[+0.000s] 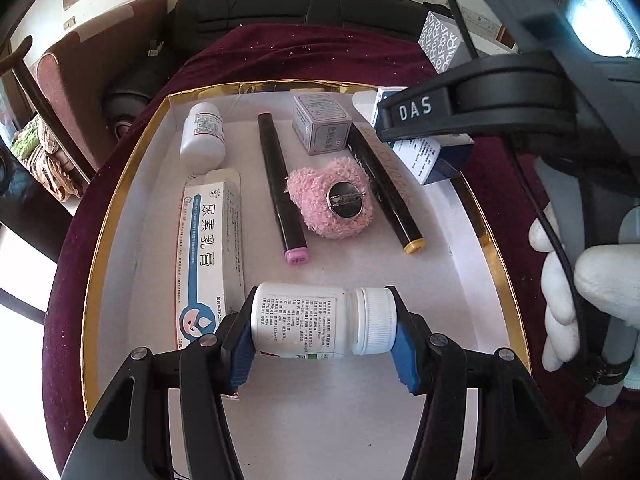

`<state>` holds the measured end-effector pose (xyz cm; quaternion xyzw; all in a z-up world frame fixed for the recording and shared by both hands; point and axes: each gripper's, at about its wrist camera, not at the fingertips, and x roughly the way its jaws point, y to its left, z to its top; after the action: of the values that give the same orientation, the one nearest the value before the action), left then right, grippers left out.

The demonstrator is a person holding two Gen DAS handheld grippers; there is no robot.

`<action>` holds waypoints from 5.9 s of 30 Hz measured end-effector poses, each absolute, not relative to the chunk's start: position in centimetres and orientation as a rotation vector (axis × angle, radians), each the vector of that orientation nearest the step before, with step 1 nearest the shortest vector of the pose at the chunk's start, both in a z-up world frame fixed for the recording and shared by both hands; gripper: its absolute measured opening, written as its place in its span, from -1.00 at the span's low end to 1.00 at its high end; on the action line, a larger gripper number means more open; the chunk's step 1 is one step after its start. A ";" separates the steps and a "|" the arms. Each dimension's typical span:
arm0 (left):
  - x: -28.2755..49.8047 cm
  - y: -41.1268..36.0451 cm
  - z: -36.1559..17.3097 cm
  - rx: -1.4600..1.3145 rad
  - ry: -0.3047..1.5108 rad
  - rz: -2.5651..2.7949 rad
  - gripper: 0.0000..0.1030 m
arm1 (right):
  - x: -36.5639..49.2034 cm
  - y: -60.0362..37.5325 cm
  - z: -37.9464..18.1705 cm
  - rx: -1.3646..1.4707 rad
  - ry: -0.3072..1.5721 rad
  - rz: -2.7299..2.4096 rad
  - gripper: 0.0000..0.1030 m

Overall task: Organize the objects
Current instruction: 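Carry the pill bottle and blue box over the tray with both grippers, then set the bottle and blue box down in the tray and open both grippers, then move both grippers back toward the pile of items, then move the left gripper to the white red-ended box while the right gripper approaches the black tape roll, then grasp and lift the white box with the left gripper while the right gripper grips the tape roll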

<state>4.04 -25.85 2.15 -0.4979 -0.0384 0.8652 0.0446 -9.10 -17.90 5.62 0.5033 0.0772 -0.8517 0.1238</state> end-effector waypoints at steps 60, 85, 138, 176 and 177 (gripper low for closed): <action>8.0 -7.4 6.6 -1.294 0.075 2.533 0.30 | -0.2 12.4 11.2 1.252 -0.447 -2.840 0.28; 6.8 -3.0 1.0 -1.334 0.141 2.447 0.72 | -3.1 14.0 3.5 1.465 -0.735 -2.215 0.29; 1.4 2.1 0.5 -1.254 0.364 2.446 0.53 | 4.1 18.8 3.5 1.537 -0.527 -2.466 -0.76; 8.5 -9.2 5.6 -1.161 -0.064 2.464 -0.56 | 5.1 15.8 5.0 1.429 -0.243 -2.734 -0.84; 8.6 -9.6 5.7 -1.158 -0.070 2.471 -0.56 | 5.4 15.6 5.4 1.416 -0.240 -2.738 -0.84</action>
<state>8.64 -9.59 5.66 -0.4152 -0.0252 0.8861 0.2044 5.38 15.60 5.37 0.4578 -0.0775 -0.8853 0.0249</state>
